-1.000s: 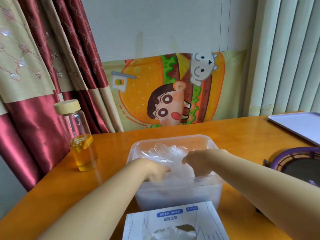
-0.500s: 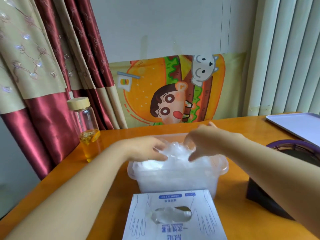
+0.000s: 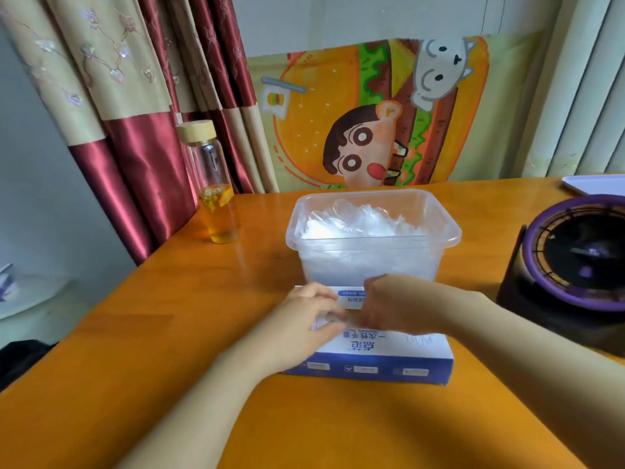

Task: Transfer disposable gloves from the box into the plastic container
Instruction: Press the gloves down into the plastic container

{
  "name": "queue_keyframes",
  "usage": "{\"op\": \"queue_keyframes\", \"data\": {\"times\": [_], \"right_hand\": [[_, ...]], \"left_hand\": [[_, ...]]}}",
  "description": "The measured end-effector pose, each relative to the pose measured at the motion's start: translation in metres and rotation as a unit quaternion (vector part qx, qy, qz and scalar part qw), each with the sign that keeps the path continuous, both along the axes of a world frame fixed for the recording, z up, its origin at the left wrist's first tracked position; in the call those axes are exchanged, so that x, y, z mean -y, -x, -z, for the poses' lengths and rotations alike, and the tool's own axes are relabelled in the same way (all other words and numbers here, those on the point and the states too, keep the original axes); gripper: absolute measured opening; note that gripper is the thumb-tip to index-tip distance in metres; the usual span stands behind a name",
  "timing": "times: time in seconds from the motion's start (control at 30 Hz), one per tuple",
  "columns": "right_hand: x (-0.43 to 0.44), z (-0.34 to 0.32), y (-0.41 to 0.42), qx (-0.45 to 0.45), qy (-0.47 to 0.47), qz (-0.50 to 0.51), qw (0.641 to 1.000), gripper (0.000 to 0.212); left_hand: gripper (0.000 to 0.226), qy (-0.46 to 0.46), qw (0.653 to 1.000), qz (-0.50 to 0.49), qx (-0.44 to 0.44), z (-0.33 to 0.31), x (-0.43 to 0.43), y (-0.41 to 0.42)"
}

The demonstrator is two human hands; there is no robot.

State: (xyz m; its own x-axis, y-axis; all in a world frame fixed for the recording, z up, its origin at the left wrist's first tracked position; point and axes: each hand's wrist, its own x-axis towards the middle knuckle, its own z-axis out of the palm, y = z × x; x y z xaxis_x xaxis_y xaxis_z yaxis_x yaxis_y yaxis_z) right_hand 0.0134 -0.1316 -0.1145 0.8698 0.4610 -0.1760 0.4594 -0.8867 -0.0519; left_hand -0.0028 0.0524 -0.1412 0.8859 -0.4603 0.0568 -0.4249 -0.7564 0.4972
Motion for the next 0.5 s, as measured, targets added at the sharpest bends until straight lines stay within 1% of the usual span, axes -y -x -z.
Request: {"op": "queue_keyframes", "data": {"times": [0.1,0.17,0.23,0.3,0.37,0.43,0.5], "right_hand": [[-0.005,0.009,-0.006,0.024,0.065,-0.031,0.997,0.024],[-0.008,0.010,-0.008,0.044,0.070,-0.043,0.996,0.024],[-0.009,0.011,-0.008,0.052,0.052,-0.043,0.996,0.026],[-0.005,0.008,-0.006,0.037,0.009,-0.039,0.999,0.029],[0.001,0.000,-0.002,0.013,-0.087,-0.026,0.996,0.027],[0.007,-0.007,0.000,0.028,-0.153,-0.038,0.987,0.017],[0.006,-0.013,0.002,0.062,-0.186,-0.050,0.979,0.014]], "left_hand": [[0.027,0.016,1.000,-0.017,0.014,0.015,0.001,0.004],[0.026,0.017,0.999,-0.021,0.026,0.016,0.001,0.003],[0.026,0.016,0.999,-0.019,0.031,0.016,0.001,0.003],[0.030,0.017,0.999,-0.020,0.037,0.017,0.000,0.003],[0.037,0.023,0.999,-0.023,0.038,0.015,0.001,0.004],[0.043,0.026,0.999,-0.030,0.033,0.014,0.003,0.006],[0.044,0.025,0.999,-0.033,0.032,0.014,0.002,0.007]]}}
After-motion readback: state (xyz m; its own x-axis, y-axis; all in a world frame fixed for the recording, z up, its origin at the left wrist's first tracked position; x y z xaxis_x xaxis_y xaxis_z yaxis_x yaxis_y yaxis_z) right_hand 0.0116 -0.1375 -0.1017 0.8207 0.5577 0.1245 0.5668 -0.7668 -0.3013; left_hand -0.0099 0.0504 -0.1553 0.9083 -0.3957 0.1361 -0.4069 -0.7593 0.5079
